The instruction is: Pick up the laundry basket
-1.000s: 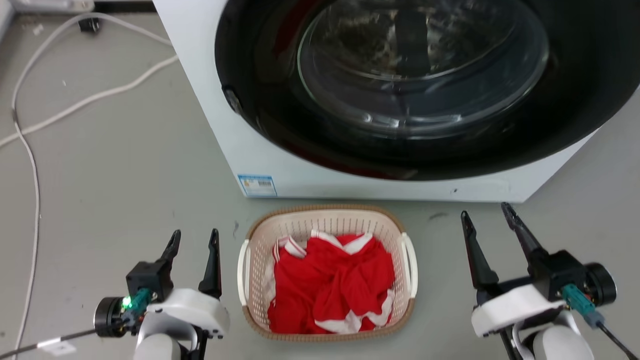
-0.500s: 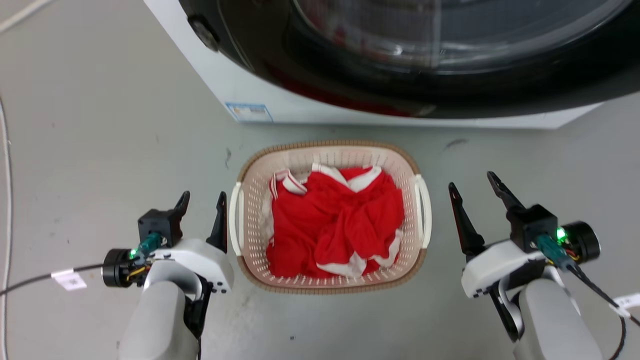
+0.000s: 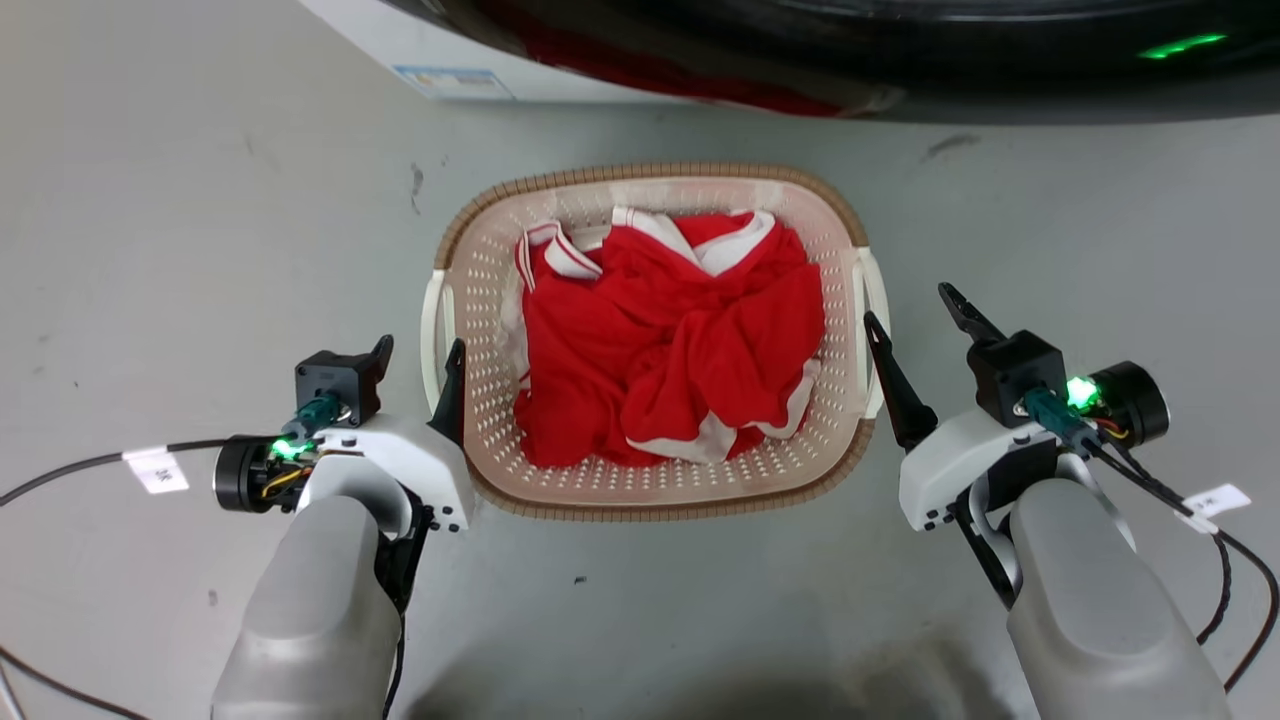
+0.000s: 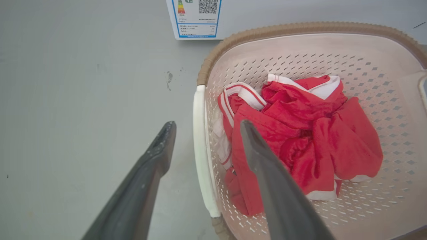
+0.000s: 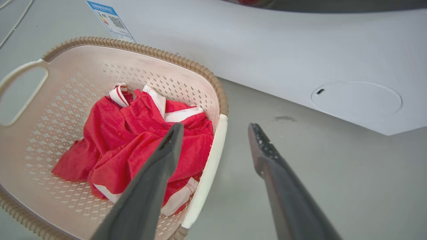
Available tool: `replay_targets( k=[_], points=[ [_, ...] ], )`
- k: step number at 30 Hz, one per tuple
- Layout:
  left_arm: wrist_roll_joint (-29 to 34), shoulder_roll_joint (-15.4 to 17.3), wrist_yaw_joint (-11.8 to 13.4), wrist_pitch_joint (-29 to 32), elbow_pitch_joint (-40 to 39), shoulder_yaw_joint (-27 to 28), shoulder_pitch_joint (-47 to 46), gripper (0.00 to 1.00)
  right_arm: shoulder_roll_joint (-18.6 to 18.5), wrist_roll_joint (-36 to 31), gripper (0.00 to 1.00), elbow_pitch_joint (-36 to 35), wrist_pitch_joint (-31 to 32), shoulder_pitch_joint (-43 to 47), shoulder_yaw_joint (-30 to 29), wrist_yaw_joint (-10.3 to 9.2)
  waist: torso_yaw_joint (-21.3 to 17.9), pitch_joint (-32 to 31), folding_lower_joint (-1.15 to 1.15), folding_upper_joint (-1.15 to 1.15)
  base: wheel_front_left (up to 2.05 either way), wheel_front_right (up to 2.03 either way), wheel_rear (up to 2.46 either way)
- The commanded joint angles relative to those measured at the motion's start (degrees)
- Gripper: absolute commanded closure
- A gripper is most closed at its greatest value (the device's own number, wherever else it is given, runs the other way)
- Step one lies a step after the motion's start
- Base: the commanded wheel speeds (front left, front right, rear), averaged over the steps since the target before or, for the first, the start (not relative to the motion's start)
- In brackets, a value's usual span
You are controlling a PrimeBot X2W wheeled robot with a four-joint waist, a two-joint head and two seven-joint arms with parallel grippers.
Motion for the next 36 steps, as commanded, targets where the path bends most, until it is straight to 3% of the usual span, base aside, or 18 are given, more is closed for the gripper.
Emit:
replay_targets(
  k=[1,15,30,31,32,33,36],
  points=[
    [-0.27,0.24,-0.07,-0.16,0.49,-0.23,-0.98,0.0,-0.15,-0.42,0.0,0.54,-0.1,-1.2,0.13,-0.04,0.11,1.56,-0.01,0.0,0.0,0.0,0.0],
    [-1.92,-0.06,-0.08,-0.16,7.4,-6.61,-7.28,0.0,-0.16,-1.71,0.0,10.77,-0.11,-7.81,0.16,-0.04,1.27,6.67,-0.01,0.0,0.0,0.0,0.0],
    [-3.18,-0.37,-0.09,-0.16,8.69,-10.95,-10.22,0.0,-0.14,-2.27,0.0,19.31,-0.11,-12.71,0.53,-0.04,1.71,8.6,-0.01,0.0,0.0,0.0,0.0],
    [-3.03,-0.28,-0.09,-0.16,8.6,-11.12,-10.27,0.0,-0.14,-2.42,0.53,19.42,-0.11,-13.05,0.67,-0.04,1.65,8.63,-0.01,0.0,0.0,0.0,0.0],
    [-3.01,-0.27,-0.09,-0.16,8.61,-11.26,-10.23,0.51,-0.14,-2.37,1.0,20.02,-0.11,-13.13,0.9,-0.04,1.67,8.63,-0.01,0.0,0.0,0.0,0.0],
    [-2.89,-0.31,-0.09,-0.16,8.85,-11.6,-10.21,1.0,-0.13,-2.06,1.0,20.7,-0.11,-13.16,1.23,-0.04,1.69,8.57,-0.01,0.0,0.0,0.0,0.0],
    [-3.11,-0.56,-0.09,-0.17,9.39,-12.37,-10.47,1.0,0.14,-1.02,1.0,21.7,-0.11,-13.83,1.77,0.08,1.68,8.24,-0.01,0.0,0.0,0.0,0.0]
  ],
)
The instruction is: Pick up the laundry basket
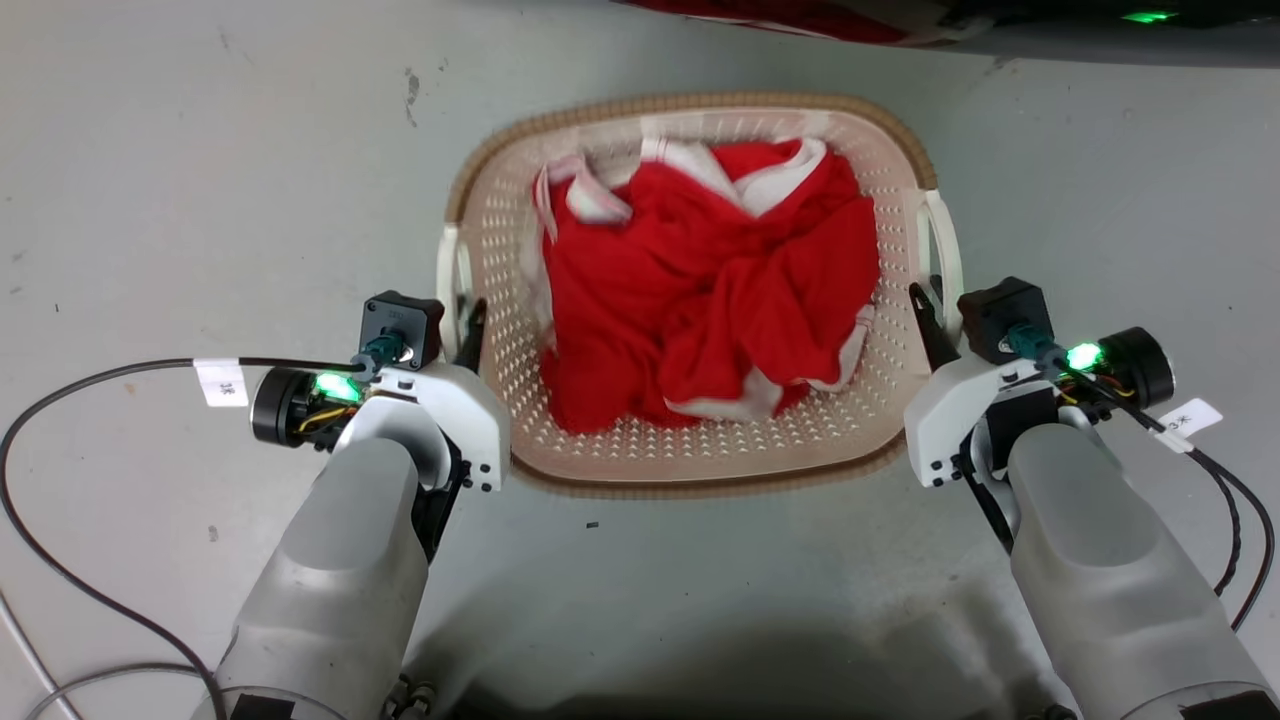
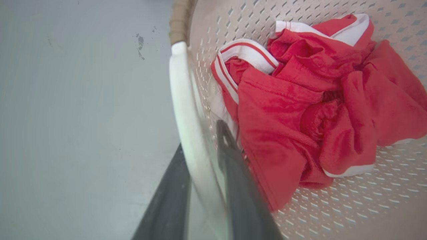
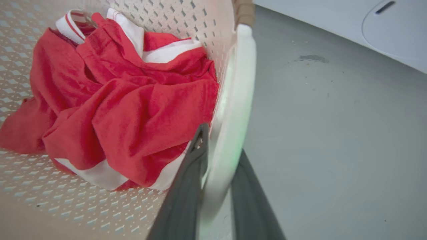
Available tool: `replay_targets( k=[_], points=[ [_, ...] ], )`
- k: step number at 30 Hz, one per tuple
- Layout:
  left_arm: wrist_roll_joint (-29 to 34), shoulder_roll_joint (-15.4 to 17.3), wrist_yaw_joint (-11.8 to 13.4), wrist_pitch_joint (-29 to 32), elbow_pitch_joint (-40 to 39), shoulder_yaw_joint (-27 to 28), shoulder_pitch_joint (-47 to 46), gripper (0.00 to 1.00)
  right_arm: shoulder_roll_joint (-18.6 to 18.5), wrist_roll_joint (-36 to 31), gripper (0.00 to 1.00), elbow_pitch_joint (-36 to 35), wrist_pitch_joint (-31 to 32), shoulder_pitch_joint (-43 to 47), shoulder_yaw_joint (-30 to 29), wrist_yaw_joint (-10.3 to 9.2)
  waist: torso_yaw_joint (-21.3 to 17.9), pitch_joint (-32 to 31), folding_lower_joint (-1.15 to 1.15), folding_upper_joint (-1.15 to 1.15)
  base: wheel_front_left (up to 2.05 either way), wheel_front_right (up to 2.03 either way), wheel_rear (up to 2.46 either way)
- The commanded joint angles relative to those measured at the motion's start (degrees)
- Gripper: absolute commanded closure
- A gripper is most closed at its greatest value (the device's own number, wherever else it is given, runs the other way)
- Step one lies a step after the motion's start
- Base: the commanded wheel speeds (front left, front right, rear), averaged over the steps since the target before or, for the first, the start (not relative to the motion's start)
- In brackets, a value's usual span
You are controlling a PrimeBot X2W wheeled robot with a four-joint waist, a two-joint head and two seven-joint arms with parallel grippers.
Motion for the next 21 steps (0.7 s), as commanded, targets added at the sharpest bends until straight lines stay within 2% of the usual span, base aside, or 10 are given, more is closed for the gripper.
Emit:
replay_targets(
  k=[1,10,21],
  points=[
    [-0.2,-0.56,-0.12,-0.21,-0.16,-0.43,-0.85,1.0,0.58,0.24,1.0,0.39,-0.12,-0.93,0.67,0.22,-0.02,-0.3,-0.01,0.0,0.0,0.0,0.0],
    [-1.68,-1.2,-0.19,-0.19,2.52,-2.91,1.0,1.0,0.77,2.94,1.0,2.7,-0.17,0.27,4.06,0.39,-0.38,-5.05,-0.01,0.0,0.0,0.0,0.0],
    [-5.89,-1.86,-0.32,-0.25,8.7,-9.36,4.11,1.0,0.96,8.28,1.0,9.35,-0.17,3.36,11.29,0.47,-0.84,-17.43,-0.01,0.0,0.0,0.0,0.0]
  ],
)
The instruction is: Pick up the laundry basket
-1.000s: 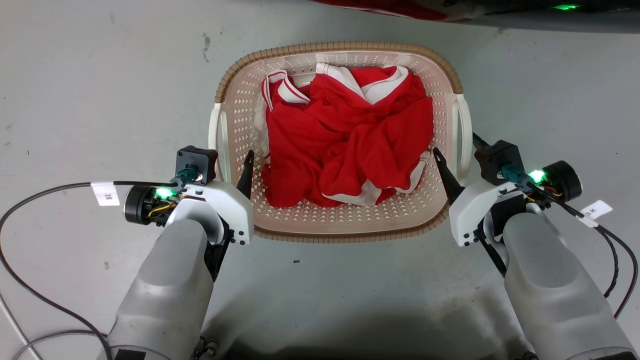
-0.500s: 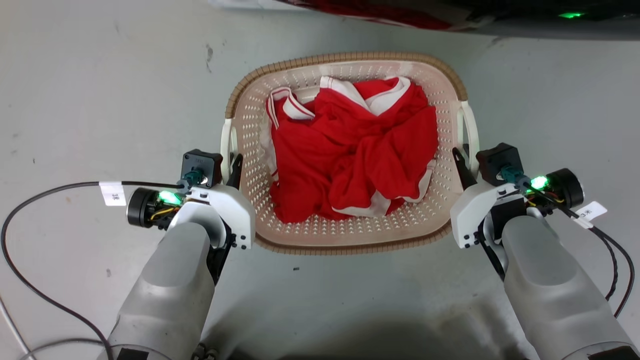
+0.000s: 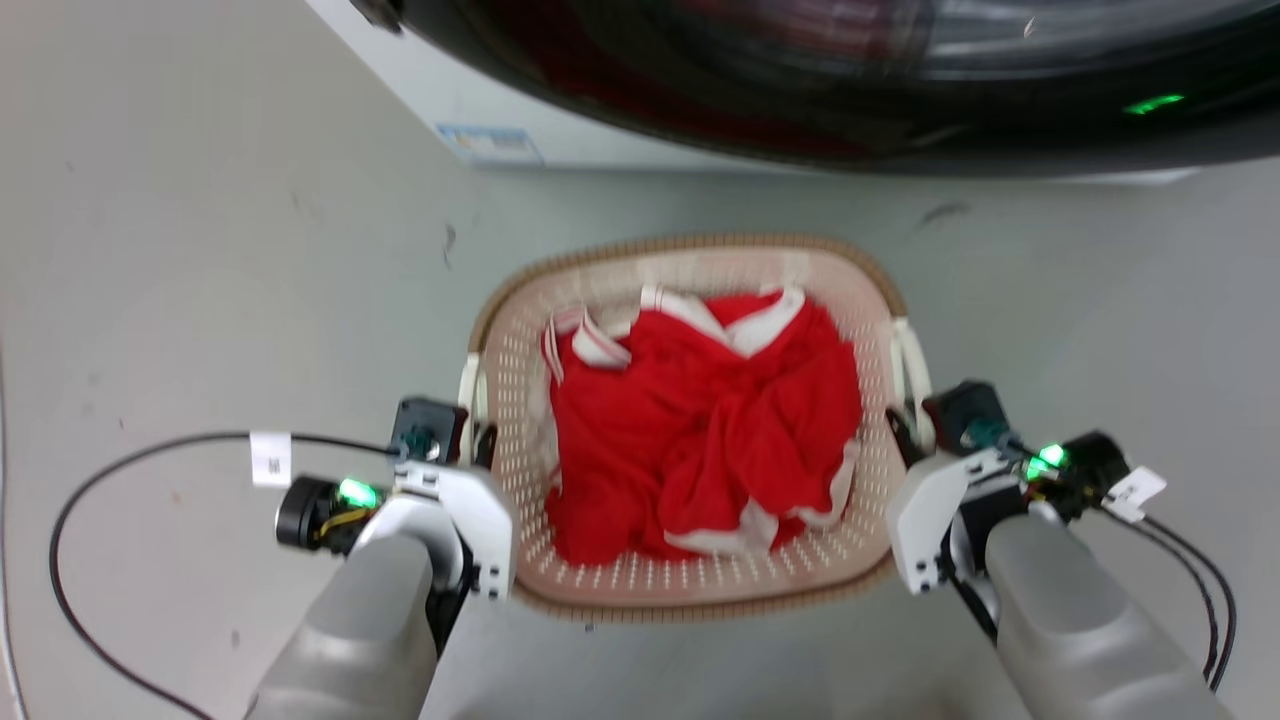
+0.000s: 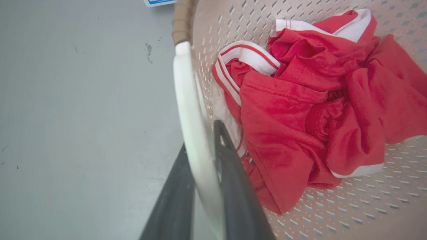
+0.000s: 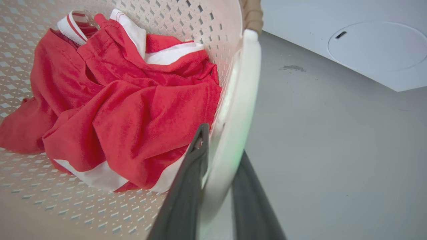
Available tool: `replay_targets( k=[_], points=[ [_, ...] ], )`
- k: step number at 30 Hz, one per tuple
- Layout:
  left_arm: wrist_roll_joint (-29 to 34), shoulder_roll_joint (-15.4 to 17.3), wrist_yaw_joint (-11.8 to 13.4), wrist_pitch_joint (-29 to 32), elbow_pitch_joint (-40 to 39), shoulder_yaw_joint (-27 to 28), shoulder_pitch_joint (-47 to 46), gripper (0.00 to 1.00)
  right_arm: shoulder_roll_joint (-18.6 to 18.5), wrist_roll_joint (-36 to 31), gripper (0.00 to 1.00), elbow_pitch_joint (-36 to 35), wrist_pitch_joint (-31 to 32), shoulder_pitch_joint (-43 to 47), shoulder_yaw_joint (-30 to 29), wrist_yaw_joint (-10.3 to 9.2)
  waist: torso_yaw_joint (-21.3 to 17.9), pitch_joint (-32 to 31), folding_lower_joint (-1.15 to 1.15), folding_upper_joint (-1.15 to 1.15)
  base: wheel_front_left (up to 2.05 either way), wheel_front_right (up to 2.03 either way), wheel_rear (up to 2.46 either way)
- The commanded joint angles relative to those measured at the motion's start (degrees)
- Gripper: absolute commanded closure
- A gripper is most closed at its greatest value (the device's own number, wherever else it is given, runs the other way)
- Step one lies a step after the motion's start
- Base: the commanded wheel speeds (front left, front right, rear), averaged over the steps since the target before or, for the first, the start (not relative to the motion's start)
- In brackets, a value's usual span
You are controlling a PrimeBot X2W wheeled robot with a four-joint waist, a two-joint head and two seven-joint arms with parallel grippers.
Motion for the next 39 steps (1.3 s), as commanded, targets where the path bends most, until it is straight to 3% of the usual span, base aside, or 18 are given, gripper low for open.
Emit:
replay_targets(
  k=[1,15,39],
  points=[
    [-0.4,-1.26,-0.55,-0.34,0.19,-1.42,1.06,1.0,1.45,0.59,1.0,0.42,-0.24,0.99,2.06,0.77,-0.43,-4.78,0.0,0.0,0.0,0.0,0.0],
    [-9.48,0.88,-0.48,4.25,2.16,-8.91,6.16,1.0,1.32,11.46,1.0,3.13,3.28,5.32,13.32,0.78,-1.89,-19.63,0.0,0.0,0.0,0.0,0.0],
    [-24.79,4.38,-0.41,17.01,-1.85,-20.62,11.81,1.0,1.08,22.25,1.0,4.71,13.64,10.01,24.29,0.76,-3.77,-33.04,0.0,0.0,0.0,0.0,0.0]
  ],
)
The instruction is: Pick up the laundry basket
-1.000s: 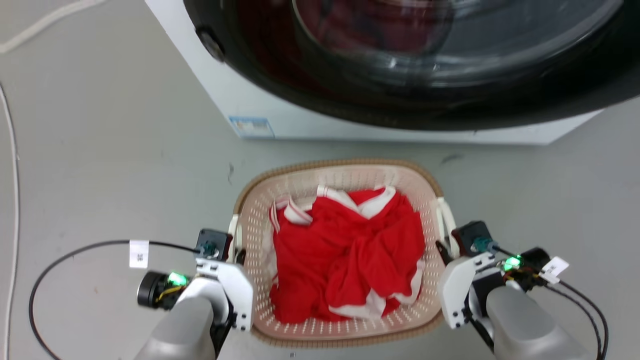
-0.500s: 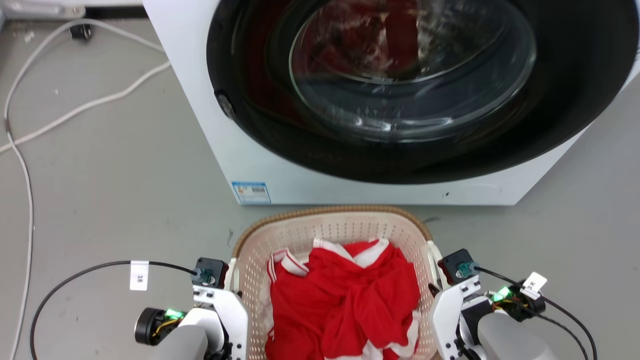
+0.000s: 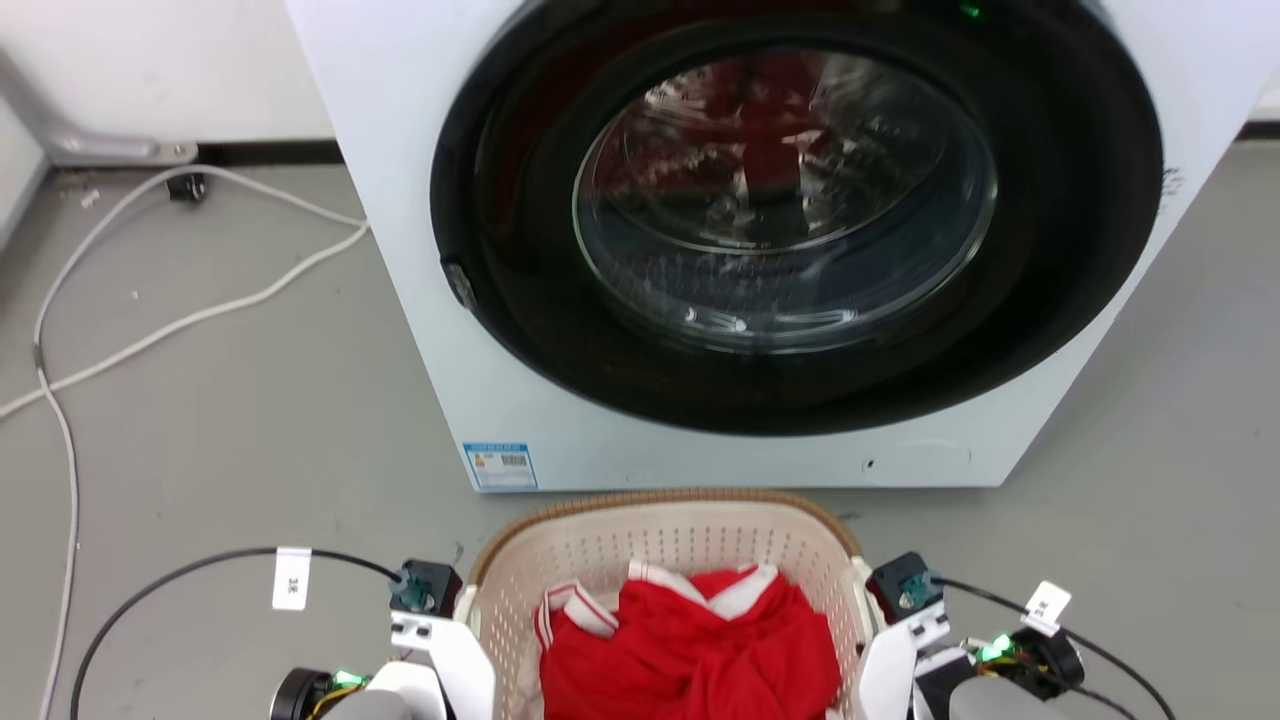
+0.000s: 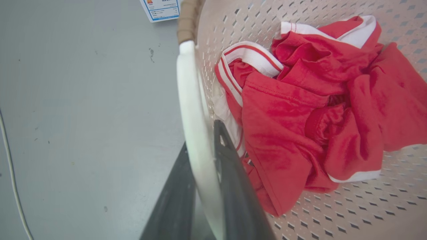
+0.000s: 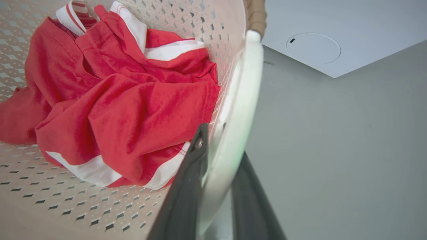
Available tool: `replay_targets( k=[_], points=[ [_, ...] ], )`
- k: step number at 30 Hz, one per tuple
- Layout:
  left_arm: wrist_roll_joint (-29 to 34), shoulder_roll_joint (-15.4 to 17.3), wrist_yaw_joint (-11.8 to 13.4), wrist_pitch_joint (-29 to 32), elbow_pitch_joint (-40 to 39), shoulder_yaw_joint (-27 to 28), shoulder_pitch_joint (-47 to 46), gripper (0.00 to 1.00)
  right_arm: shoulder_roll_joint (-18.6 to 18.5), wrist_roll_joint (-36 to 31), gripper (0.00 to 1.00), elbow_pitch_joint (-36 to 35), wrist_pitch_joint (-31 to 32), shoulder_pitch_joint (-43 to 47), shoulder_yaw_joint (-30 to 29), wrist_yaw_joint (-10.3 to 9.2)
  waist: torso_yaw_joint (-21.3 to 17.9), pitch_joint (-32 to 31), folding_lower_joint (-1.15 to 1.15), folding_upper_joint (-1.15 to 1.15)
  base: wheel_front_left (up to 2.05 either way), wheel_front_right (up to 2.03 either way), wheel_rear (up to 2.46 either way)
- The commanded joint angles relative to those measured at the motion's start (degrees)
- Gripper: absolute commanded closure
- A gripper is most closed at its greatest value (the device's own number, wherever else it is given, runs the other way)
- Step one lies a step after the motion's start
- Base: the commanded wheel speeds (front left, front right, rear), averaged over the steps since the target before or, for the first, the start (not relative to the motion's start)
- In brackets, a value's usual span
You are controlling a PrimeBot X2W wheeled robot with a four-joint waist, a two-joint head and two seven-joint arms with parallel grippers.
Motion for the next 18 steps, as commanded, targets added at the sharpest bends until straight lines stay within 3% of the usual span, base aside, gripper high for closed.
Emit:
replay_targets(
  k=[1,18],
  points=[
    [-0.3,-0.08,-0.24,-0.12,-0.61,-0.57,0.44,1.0,0.6,0.21,1.0,-0.21,0.25,0.96,0.83,0.74,-0.21,-1.1,0.01,0.0,0.0,0.0,0.0],
    [-8.08,0.96,-0.24,1.64,-0.67,-8.17,0.62,1.0,0.6,5.87,1.0,0.54,2.53,2.19,6.12,0.74,-0.66,-4.22,0.01,0.0,0.0,0.0,0.0]
  ],
)
